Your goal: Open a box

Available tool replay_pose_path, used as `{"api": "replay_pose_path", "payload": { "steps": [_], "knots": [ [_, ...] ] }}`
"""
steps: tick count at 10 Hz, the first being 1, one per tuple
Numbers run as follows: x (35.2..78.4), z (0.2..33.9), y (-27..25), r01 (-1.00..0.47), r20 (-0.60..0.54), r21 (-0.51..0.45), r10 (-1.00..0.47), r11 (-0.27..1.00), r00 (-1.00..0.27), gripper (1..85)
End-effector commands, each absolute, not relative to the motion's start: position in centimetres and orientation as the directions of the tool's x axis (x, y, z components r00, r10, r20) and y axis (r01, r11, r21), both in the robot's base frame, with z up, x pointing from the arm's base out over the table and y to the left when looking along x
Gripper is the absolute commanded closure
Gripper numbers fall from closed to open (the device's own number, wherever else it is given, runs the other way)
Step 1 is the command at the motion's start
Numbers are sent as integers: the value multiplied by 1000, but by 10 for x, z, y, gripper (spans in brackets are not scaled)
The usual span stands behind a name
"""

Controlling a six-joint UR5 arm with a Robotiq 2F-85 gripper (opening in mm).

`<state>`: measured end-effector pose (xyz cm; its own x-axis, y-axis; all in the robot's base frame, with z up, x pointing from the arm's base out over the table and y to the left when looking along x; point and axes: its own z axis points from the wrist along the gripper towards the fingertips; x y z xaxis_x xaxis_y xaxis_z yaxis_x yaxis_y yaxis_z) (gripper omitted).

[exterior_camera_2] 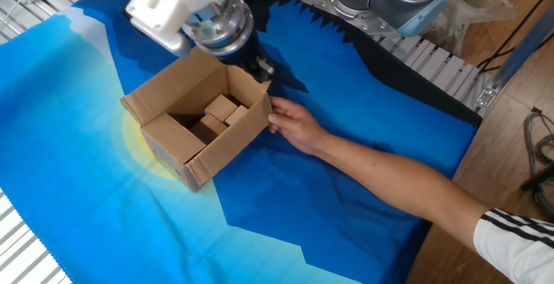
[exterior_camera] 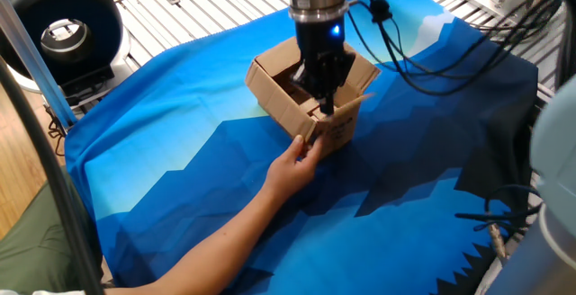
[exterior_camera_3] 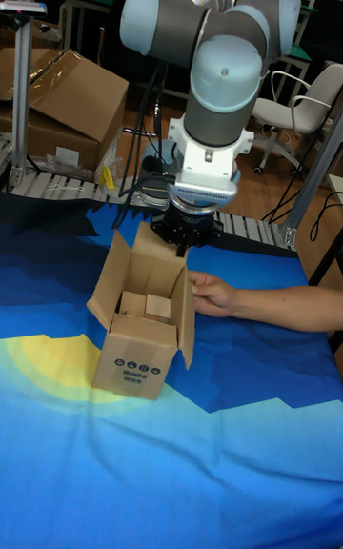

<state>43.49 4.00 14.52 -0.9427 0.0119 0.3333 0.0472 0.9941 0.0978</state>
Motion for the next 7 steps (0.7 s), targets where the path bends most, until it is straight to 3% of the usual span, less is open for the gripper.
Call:
{"api": "replay_pose_path", "payload": {
  "steps": [1,7],
  "knots": [
    [431,117,48,59,294,118,22,991,-956,843],
    [434,121,50,56,282,68,35,996,-959,843]
  ]
}}
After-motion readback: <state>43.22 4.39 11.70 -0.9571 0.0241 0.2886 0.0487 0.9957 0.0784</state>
